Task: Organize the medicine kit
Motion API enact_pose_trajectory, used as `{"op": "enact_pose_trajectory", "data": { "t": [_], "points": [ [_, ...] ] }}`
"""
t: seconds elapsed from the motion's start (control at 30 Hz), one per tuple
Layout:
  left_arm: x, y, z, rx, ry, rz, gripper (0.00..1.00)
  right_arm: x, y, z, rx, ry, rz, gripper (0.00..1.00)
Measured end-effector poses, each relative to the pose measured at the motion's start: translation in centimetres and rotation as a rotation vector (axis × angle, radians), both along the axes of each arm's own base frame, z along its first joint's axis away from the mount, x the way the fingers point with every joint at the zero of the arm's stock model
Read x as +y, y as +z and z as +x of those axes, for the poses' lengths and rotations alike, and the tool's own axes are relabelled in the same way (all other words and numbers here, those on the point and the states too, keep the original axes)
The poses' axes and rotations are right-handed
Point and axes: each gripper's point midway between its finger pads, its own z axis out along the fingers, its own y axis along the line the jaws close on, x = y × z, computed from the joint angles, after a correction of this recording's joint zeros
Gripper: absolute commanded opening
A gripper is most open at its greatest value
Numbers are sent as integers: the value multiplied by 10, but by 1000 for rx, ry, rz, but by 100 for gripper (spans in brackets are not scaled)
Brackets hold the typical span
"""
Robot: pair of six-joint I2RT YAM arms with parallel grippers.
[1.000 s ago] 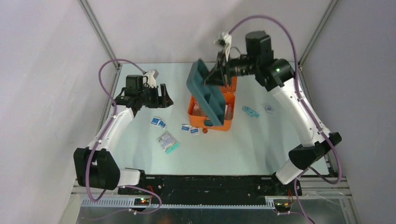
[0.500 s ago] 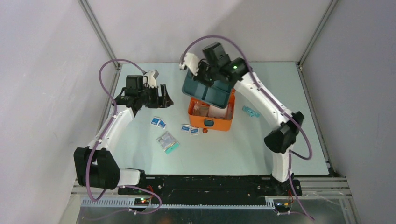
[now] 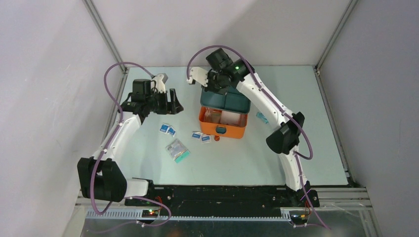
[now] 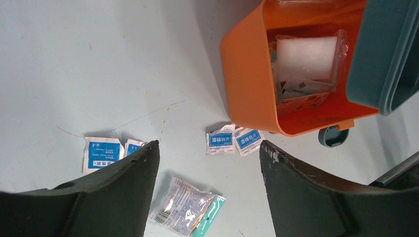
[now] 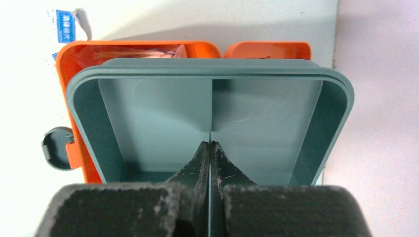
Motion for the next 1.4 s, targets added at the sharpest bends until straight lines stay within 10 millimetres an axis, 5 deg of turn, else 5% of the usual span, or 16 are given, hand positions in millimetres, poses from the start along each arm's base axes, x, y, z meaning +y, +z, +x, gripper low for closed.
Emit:
{"op": "enact_pose_trajectory", "data": {
  "t": [0.7,1.4],
  "points": [
    [0,4,-2,-16,-8,0,79,1,-59,-26,258,-5,-36,0],
    [0,6,-4,-22,-8,0,80,8,-70,-10,276,-75,7,0]
  ]
}}
